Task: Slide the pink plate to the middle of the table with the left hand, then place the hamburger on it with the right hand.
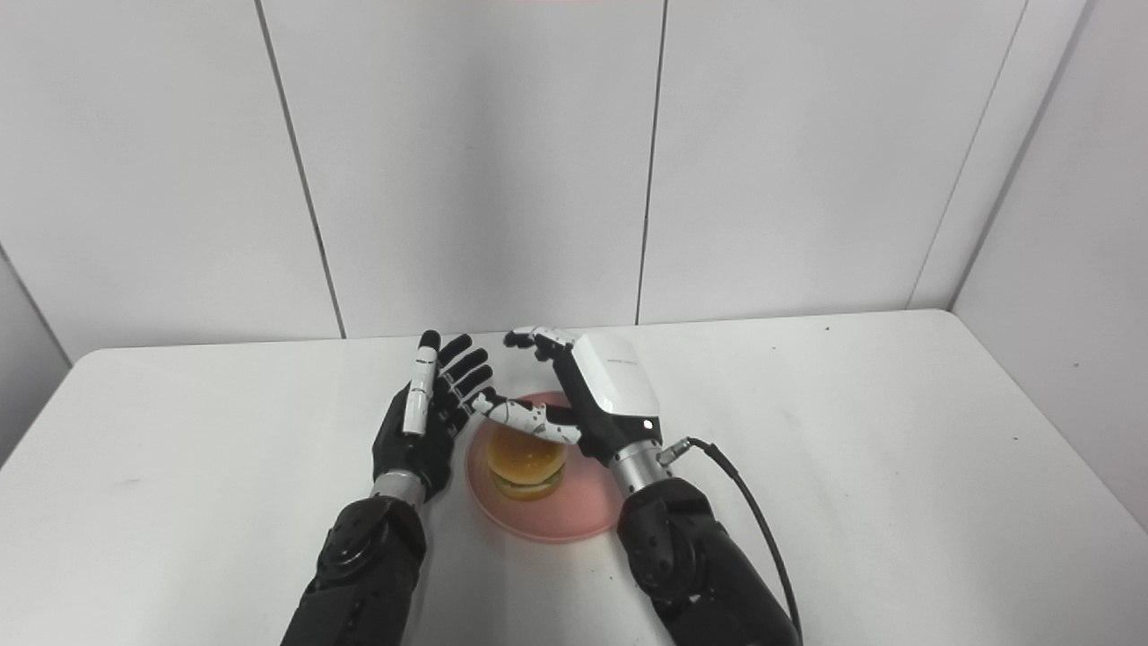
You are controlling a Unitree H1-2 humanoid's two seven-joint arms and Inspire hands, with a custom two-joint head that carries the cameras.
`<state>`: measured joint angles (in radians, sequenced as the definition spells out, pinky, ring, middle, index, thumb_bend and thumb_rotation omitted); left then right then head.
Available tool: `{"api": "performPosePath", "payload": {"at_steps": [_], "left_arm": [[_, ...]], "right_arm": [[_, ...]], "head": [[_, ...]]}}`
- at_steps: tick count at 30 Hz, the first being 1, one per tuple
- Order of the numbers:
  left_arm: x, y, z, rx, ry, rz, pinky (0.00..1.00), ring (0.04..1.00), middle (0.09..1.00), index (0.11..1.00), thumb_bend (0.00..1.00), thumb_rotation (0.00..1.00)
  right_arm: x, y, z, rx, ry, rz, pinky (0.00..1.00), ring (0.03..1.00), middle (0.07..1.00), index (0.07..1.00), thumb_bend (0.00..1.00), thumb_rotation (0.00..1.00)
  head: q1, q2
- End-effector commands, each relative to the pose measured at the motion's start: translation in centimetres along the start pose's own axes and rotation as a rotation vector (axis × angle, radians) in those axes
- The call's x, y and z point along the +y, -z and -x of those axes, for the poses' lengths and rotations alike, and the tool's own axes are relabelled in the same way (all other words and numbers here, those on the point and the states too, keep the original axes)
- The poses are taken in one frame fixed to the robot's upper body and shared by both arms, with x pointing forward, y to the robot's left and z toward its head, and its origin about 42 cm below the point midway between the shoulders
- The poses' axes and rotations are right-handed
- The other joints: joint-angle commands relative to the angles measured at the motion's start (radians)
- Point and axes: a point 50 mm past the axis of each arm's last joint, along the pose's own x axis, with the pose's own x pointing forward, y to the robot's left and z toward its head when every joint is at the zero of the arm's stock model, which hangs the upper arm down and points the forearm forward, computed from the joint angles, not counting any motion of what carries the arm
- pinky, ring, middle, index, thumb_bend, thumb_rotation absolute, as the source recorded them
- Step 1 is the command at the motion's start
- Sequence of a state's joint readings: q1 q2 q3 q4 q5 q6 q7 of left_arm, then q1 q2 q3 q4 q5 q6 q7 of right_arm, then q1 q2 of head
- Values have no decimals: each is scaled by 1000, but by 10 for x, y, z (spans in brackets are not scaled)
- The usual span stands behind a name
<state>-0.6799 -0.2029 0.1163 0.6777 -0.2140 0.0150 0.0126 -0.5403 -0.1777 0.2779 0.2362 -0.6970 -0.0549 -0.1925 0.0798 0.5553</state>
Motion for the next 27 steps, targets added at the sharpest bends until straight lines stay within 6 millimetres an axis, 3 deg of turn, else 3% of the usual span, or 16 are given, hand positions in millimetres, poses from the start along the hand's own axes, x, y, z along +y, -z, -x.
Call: {"api": "performPosePath", "payload": {"at_steps": [1, 8, 12, 16, 19, 27], "left_arm": [[6, 2, 2, -3, -25, -30, 782, 812, 776, 740, 721, 783], [5, -3, 10, -107, -70, -152, 812, 865, 853, 822, 708, 800], [5, -4, 17, -192, -129, -190, 881, 902, 889, 869, 748, 766], [8, -1, 24, -284, -164, -226, 931, 944, 940, 912, 669, 746], [14, -1, 24, -320, -159, -251, 988, 993, 985, 926, 628, 742], [27, -4, 24, -325, -173, -326, 1000, 1000, 998, 942, 614, 783]], "right_arm": [[-20, -15, -12, -76, 91, -5, 544, 672, 733, 701, 783, 1000], [-32, -17, -7, -45, 184, -147, 603, 707, 740, 693, 711, 1000], [-32, -3, -4, 26, 229, -276, 595, 696, 737, 700, 731, 1000], [-27, 17, 0, 136, 265, -446, 629, 686, 731, 715, 797, 1000], [-23, 29, 4, 211, 257, -531, 681, 735, 774, 757, 757, 1000], [-13, 53, 13, 380, 236, -707, 780, 806, 840, 793, 723, 1000]], "head": [[1, 1], [6, 2], [12, 3], [14, 3], [17, 4], [17, 3]]}}
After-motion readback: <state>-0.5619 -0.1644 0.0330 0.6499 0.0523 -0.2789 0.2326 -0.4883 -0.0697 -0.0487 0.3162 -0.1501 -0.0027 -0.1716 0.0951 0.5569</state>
